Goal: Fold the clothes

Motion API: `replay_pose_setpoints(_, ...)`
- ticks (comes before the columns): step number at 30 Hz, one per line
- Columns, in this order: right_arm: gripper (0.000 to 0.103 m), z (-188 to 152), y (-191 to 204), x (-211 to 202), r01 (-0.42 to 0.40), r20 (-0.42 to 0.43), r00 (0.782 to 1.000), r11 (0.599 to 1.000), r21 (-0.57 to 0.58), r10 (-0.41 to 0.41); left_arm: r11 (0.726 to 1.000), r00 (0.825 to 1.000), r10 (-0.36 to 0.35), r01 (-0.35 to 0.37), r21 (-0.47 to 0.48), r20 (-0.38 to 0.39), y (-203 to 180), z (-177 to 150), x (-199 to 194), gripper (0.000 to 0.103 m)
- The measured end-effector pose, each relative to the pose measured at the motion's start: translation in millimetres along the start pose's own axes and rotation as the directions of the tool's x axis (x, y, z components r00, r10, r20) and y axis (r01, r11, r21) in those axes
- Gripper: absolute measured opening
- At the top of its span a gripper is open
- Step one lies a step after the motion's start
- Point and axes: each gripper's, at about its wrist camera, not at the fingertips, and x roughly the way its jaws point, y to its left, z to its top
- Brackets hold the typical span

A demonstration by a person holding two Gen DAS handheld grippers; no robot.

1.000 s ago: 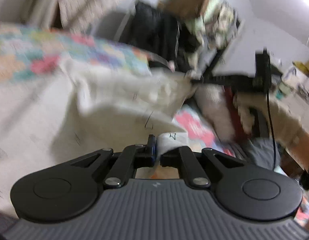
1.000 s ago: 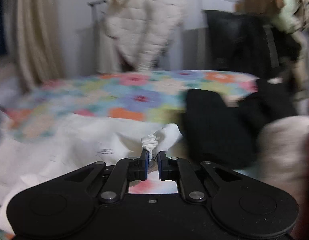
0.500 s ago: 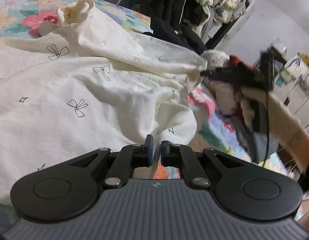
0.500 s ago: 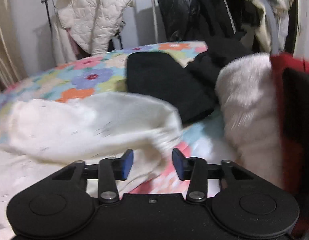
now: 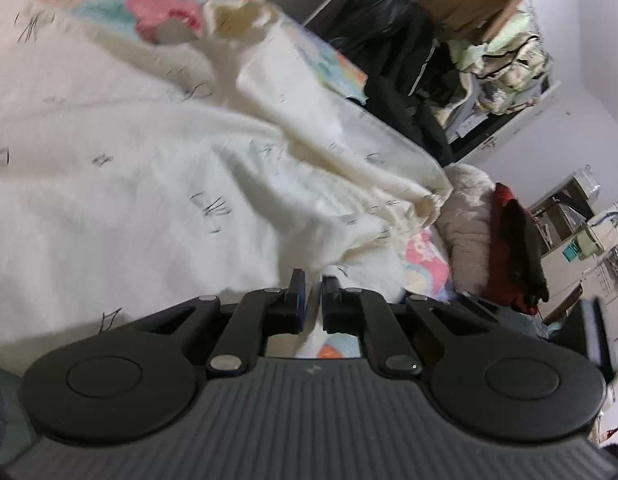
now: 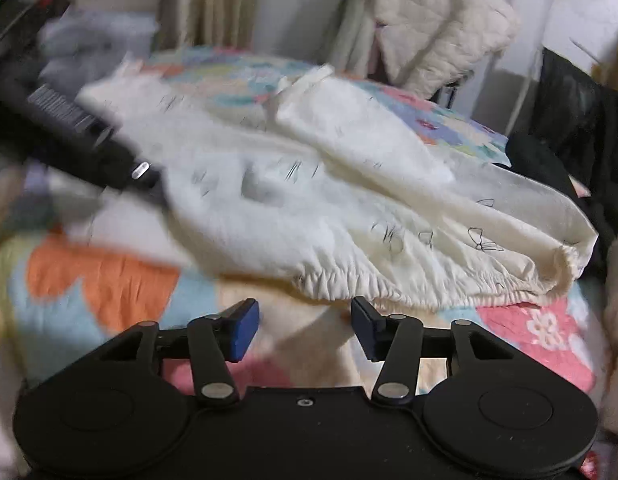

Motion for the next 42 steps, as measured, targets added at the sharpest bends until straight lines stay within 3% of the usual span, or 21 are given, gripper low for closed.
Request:
replay_pose_setpoints(1,0.054,2,-3,-4,-0.004,0.008,1.000,1.000,0.020,0.003,1.000,1.000,0.009,-0.009,0.004,0.008,-2,0,-2,0.006)
replay_pose_setpoints(3,0.012,7,-8,-11,-0.011,0.026,1.000,0.998,0.061,0.010,0.999,0.999,0.033,-0.034,0.033,0.012,-6,-1,-3,0.003)
replay_pose_setpoints(4,0.000,9,-11,-14,-0.015,0.034,0.999,0.997,0.081,0.013,0.998,0.999,0.039,-0.039,0.045,0.015,-8,-1,-4,0.003)
replay_pose_setpoints(10,0.000,21,-29,-45,-0.036,0.079,0.997,0.983,0.182,0.022,0.997,1.000,-0.030,0.031,0.070,-0.005,-29,-2,-16,0.003)
replay_pose_setpoints(13,0.000,21,-38,-78,-0.033,0.062,0.998,0.984,0.174,0.023,0.993,0.993,-0.114,0.115,0.026,-0.035,-41,-4,-21,0.003)
replay_pose_setpoints(15,0.004,15,-36,-79,-0.047,0.026,0.999,0.986,0.160,0.043,0.993,0.992,-0.118,0.119,0.013,-0.035,-44,-7,-20,0.003)
replay_pose_setpoints(16,0.009,12,-29,-72,-0.037,0.009,0.999,0.991,0.129,0.036,0.995,0.996,-0.090,0.091,0.036,-0.026,-46,-9,-19,0.003)
replay_pose_setpoints(19,0.048,4,-7,-41,0.023,-0.022,1.000,0.999,0.030,-0.022,0.996,1.000,-0.028,0.027,0.083,0.003,-47,-12,-19,0.003)
replay_pose_setpoints(22,0.059,2,16,-10,0.098,-0.011,0.995,0.989,-0.107,-0.100,0.998,0.999,-0.036,0.034,0.061,0.027,-39,-8,-23,0.003)
replay_pose_setpoints(25,0.066,1,40,14,0.203,0.052,0.979,0.935,-0.292,-0.196,0.998,0.998,-0.038,0.036,0.057,0.043,-37,-4,-27,0.003)
replay_pose_setpoints(27,0.065,6,41,21,0.209,0.091,0.978,0.936,-0.285,-0.190,0.998,0.998,-0.054,0.052,0.046,0.045,-35,-2,-28,0.003)
replay_pose_setpoints(28,0.053,11,33,21,0.169,0.075,0.985,0.957,-0.234,-0.155,0.997,0.997,-0.063,0.061,0.038,0.044,-34,-2,-28,0.003)
replay_pose_setpoints(29,0.014,16,23,20,0.122,0.056,0.992,0.977,-0.175,-0.114,0.998,0.997,-0.063,0.061,0.035,0.040,-33,-1,-28,0.003)
replay_pose_setpoints(30,0.013,20,14,19,0.075,0.040,0.997,0.991,-0.114,-0.071,0.998,0.998,-0.054,0.052,0.037,0.036,-33,-1,-28,0.003)
replay_pose_setpoints(33,0.012,32,-4,-16,0.086,0.049,0.995,0.991,-0.102,-0.082,0.997,0.999,-0.044,0.043,0.056,0.023,-38,2,-32,0.003)
replay_pose_setpoints(36,0.012,40,-16,-55,0.078,0.016,0.997,0.966,-0.246,-0.077,0.994,0.998,-0.040,0.044,0.103,-0.040,-40,9,-41,0.003)
replay_pose_setpoints(40,0.013,32,-25,-77,-0.014,-0.115,0.993,0.968,-0.250,-0.015,0.979,0.997,0.071,-0.069,0.192,-0.005,-33,23,-59,0.004)
replay_pose_setpoints(42,0.013,14,-17,-61,-0.060,-0.229,0.973,0.970,-0.235,0.005,0.979,0.994,0.108,-0.108,0.173,0.012,-20,30,-67,0.005)
